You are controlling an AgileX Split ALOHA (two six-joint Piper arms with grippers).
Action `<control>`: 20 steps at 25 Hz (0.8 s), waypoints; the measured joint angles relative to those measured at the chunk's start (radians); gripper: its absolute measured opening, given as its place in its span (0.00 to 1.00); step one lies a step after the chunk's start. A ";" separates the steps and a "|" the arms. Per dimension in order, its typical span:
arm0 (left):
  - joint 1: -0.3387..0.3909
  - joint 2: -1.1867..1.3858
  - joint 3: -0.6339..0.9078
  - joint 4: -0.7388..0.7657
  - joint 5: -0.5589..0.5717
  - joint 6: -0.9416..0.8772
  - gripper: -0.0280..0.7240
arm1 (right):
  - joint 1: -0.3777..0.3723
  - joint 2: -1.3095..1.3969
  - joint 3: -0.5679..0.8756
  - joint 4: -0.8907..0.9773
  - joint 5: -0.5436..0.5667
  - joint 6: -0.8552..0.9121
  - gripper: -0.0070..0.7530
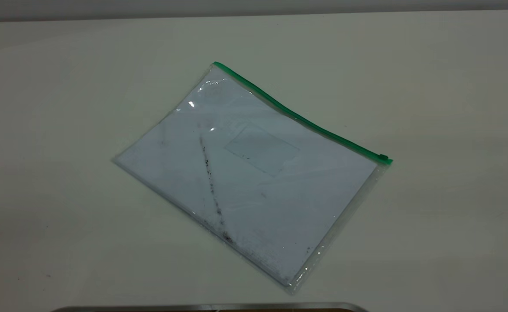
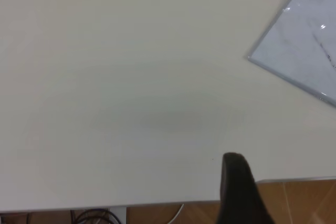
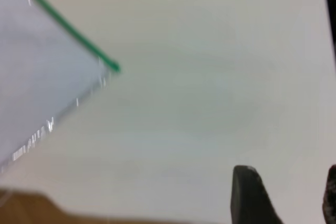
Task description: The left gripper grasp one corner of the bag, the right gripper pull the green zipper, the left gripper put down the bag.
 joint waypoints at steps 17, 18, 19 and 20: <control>0.000 -0.001 0.000 0.001 0.002 0.000 0.70 | -0.002 -0.077 0.000 0.005 0.018 0.000 0.50; 0.000 -0.001 0.000 0.001 0.002 0.000 0.70 | -0.002 -0.077 0.000 0.005 0.018 0.000 0.50; 0.000 -0.001 0.000 0.001 0.002 0.000 0.70 | -0.002 -0.077 0.000 0.005 0.018 0.000 0.50; 0.000 -0.001 0.000 0.001 0.002 0.000 0.70 | -0.002 -0.077 0.000 0.005 0.018 0.000 0.50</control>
